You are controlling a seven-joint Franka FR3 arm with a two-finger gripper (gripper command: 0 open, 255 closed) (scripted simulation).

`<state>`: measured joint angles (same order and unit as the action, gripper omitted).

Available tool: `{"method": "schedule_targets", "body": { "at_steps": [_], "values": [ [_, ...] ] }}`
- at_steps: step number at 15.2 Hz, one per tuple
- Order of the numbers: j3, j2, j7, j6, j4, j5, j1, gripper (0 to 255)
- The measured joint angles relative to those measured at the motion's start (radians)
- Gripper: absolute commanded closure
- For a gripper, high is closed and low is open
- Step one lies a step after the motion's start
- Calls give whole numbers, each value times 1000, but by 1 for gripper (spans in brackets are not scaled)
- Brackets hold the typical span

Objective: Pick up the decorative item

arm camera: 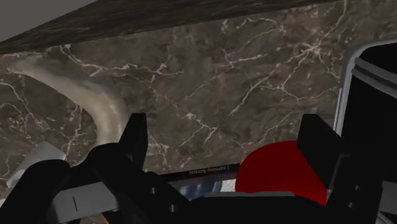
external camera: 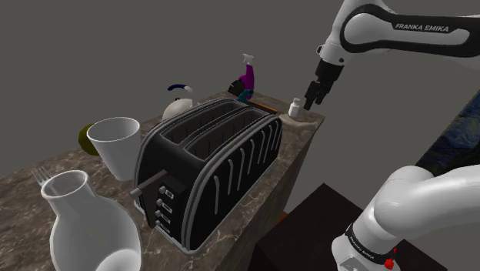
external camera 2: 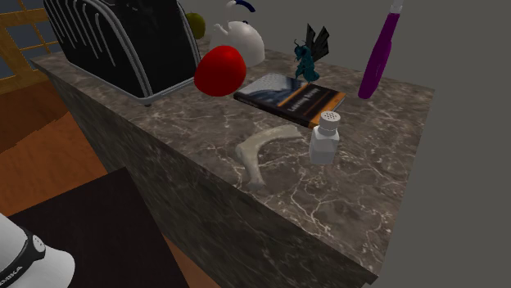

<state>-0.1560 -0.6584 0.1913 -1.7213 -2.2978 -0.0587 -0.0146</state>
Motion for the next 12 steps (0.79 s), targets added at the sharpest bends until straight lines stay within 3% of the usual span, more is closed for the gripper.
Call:
{"method": "schedule_targets", "body": {
  "at_steps": [12],
  "values": [
    [-151, 390, 290, -239, 85, -77, -8, 0]
  ]
}}
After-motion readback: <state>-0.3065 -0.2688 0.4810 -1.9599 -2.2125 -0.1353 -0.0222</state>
